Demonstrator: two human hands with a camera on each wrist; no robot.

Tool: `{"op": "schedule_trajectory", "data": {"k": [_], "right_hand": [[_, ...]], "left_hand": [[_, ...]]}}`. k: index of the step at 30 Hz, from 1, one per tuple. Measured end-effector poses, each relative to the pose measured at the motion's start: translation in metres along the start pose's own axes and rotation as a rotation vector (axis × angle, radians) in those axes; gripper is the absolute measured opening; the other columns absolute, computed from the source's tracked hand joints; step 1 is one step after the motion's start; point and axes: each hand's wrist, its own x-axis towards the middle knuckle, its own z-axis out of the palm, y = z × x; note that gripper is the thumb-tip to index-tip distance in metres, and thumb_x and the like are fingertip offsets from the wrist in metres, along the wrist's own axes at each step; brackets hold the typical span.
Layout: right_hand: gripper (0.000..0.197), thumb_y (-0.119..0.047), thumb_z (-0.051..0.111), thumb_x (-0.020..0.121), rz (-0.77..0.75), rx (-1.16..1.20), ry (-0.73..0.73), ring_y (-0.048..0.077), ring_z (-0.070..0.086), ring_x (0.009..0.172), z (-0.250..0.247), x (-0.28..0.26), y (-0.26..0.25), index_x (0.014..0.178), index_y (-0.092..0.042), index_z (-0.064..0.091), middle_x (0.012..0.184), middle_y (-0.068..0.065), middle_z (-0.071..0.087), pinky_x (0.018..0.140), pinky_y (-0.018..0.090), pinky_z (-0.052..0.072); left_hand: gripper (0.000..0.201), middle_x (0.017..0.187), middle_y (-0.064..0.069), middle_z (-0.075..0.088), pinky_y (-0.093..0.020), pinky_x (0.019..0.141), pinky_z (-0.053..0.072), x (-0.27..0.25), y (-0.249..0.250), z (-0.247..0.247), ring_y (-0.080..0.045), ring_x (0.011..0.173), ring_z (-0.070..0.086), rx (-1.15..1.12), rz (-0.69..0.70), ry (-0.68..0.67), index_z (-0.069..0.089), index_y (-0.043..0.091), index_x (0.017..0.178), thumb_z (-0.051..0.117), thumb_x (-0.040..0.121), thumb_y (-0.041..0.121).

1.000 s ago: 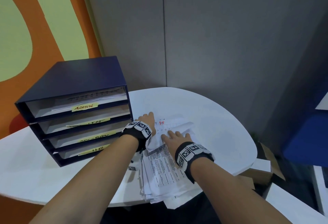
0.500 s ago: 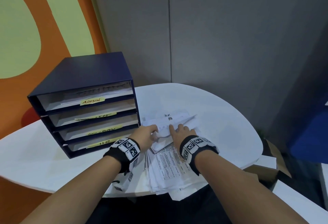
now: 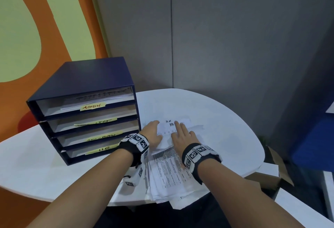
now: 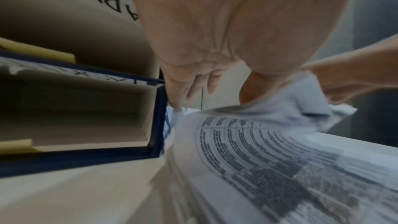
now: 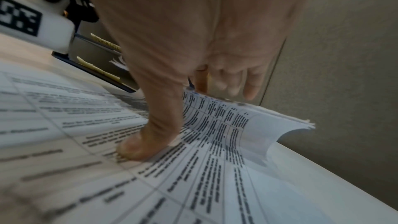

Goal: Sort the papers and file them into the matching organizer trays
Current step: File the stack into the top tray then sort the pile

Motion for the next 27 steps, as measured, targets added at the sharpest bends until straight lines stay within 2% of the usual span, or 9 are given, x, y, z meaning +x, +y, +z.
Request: {"op": "schedule_trajectory", "data": {"k": [3,5,7,9,11,15,19,23,27], "right_hand": [[0.059,-0.003,0.057,0.085,-0.031,0.085,-0.054,0.029,0.037,0.131,-0.003,0.000,0.000,0.136,-0.006,0.029,0.146,0.016,0.035,0.104,0.044,0.030],[0.065,-0.005,0.058,0.083,-0.021,0.060,-0.004,0.031,0.045,0.122,-0.002,-0.001,-0.001,0.140,-0.009,0.026,0.135,0.014,0.046,0.099,0.043,0.032],[0.073,-0.009,0.059,0.084,-0.016,0.007,0.010,0.033,0.043,0.123,-0.002,-0.002,-0.001,0.146,-0.011,0.021,0.136,0.016,0.042,0.099,0.045,0.031],[0.069,-0.013,0.061,0.084,-0.029,-0.073,-0.038,0.034,0.037,0.126,-0.004,-0.002,-0.002,0.143,-0.009,0.027,0.138,0.017,0.036,0.102,0.046,0.028],[0.062,-0.013,0.061,0.084,-0.035,-0.103,-0.055,0.033,0.034,0.128,-0.006,-0.002,-0.002,0.139,-0.008,0.033,0.139,0.017,0.034,0.103,0.045,0.027],[0.059,-0.012,0.057,0.087,-0.023,-0.029,-0.061,0.031,0.035,0.129,-0.002,0.002,-0.002,0.140,-0.006,0.031,0.141,0.016,0.035,0.102,0.045,0.030],[0.069,-0.012,0.057,0.087,-0.008,0.027,-0.064,0.031,0.035,0.131,0.002,0.006,-0.003,0.146,-0.006,0.022,0.144,0.014,0.036,0.102,0.045,0.033],[0.075,-0.015,0.060,0.086,-0.008,0.025,-0.094,0.029,0.031,0.134,0.002,0.006,-0.003,0.147,-0.008,0.018,0.146,0.013,0.032,0.103,0.046,0.032],[0.075,-0.014,0.063,0.083,-0.003,0.013,-0.092,0.029,0.033,0.133,0.001,0.004,-0.002,0.145,-0.009,0.022,0.145,0.012,0.033,0.102,0.045,0.032]], "left_hand": [[0.072,0.151,-0.013,0.032,-0.041,0.114,0.030,0.010,0.007,0.008,-0.029,0.141,0.029,0.056,-0.091,0.050,0.017,0.010,0.151,0.056,0.093,0.027],[0.081,0.143,-0.014,0.039,-0.043,0.108,0.038,0.016,0.008,0.010,-0.032,0.135,0.035,0.041,-0.169,0.047,0.014,0.012,0.150,0.062,0.087,0.032],[0.089,0.133,-0.016,0.049,-0.043,0.100,0.046,0.020,0.009,0.007,-0.034,0.124,0.047,0.026,-0.215,0.020,0.017,0.013,0.147,0.068,0.079,0.039],[0.079,0.125,-0.015,0.053,-0.041,0.092,0.051,0.022,0.010,0.004,-0.033,0.115,0.054,0.081,-0.196,0.031,0.031,0.012,0.137,0.073,0.076,0.041],[0.068,0.125,-0.012,0.051,-0.038,0.089,0.051,0.019,0.009,0.003,-0.030,0.114,0.054,0.161,-0.153,0.071,0.039,0.013,0.133,0.071,0.079,0.037],[0.050,0.124,-0.009,0.052,-0.035,0.088,0.049,0.010,0.006,0.002,-0.028,0.114,0.055,0.272,-0.054,0.146,0.046,0.013,0.131,0.063,0.086,0.025],[0.045,0.122,-0.013,0.058,-0.037,0.084,0.051,0.006,0.001,-0.004,-0.031,0.109,0.059,0.303,-0.030,0.182,0.046,0.010,0.132,0.060,0.090,0.015],[0.039,0.106,-0.014,0.065,-0.040,0.075,0.057,0.004,0.000,-0.007,-0.033,0.094,0.064,0.298,-0.057,0.180,0.045,0.010,0.127,0.057,0.090,0.007],[0.035,0.116,-0.013,0.059,-0.036,0.077,0.052,0.006,0.007,-0.004,-0.030,0.102,0.063,0.371,-0.103,0.199,0.046,0.008,0.122,0.060,0.091,0.014]]}}
